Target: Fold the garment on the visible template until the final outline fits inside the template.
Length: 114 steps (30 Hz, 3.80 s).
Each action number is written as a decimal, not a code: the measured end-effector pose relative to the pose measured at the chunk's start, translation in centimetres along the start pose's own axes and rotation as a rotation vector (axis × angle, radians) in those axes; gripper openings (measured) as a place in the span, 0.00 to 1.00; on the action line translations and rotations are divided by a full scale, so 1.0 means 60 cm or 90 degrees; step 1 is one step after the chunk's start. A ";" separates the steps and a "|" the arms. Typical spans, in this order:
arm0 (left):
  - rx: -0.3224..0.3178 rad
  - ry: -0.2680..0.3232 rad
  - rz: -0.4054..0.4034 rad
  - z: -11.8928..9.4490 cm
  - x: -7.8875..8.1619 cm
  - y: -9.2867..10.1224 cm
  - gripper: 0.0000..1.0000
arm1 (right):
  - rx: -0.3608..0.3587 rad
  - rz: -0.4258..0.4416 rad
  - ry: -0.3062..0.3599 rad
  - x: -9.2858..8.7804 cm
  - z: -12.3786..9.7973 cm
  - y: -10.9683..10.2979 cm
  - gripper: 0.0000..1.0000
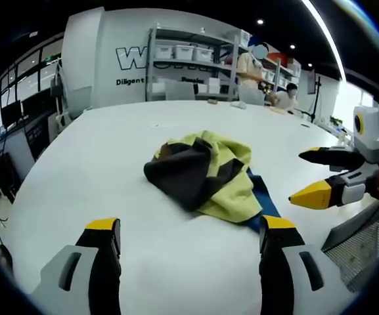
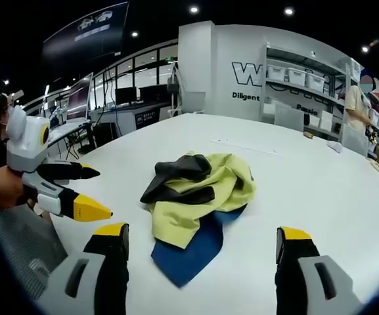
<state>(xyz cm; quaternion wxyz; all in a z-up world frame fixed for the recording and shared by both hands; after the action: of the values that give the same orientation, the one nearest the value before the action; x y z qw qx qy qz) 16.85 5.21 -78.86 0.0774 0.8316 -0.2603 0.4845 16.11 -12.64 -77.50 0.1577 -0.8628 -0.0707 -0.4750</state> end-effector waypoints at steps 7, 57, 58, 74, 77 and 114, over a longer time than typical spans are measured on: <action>-0.001 0.000 -0.002 0.000 0.000 0.000 0.80 | 0.001 0.000 0.001 0.000 0.000 -0.001 0.90; -0.011 -0.054 0.098 0.153 0.034 -0.007 0.40 | -0.011 -0.012 -0.110 0.015 0.107 0.052 0.21; -0.011 -0.055 0.097 0.154 0.034 -0.007 0.40 | -0.012 -0.008 -0.115 0.011 0.109 0.054 0.21; -0.033 -0.046 0.103 0.168 0.044 0.000 0.20 | -0.008 0.022 -0.190 -0.046 0.142 0.064 0.18; -0.040 -0.041 0.104 0.165 0.047 0.005 0.15 | -0.008 0.022 -0.198 -0.053 0.143 0.064 0.14; 0.076 -0.095 0.088 0.110 -0.030 -0.203 0.00 | -0.076 0.002 -0.200 -0.038 0.116 0.154 0.00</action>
<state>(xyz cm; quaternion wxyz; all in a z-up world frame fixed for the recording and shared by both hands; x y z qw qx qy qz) 27.38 13.72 -82.27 -0.0255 0.8485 -0.2929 0.4400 22.96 -18.88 -84.79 0.0941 -0.9343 -0.0648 -0.3376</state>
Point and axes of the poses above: the point that each gripper's makers call its tool centre point, and the gripper's own axes: z roughly forward along the fingers, y roughly to its right, x roughly out of its top, the point moved 2 cm from there along -z, roughly backward along the fingers, and after that the axes turned 14 degrees about z, right-handed, at the moved point
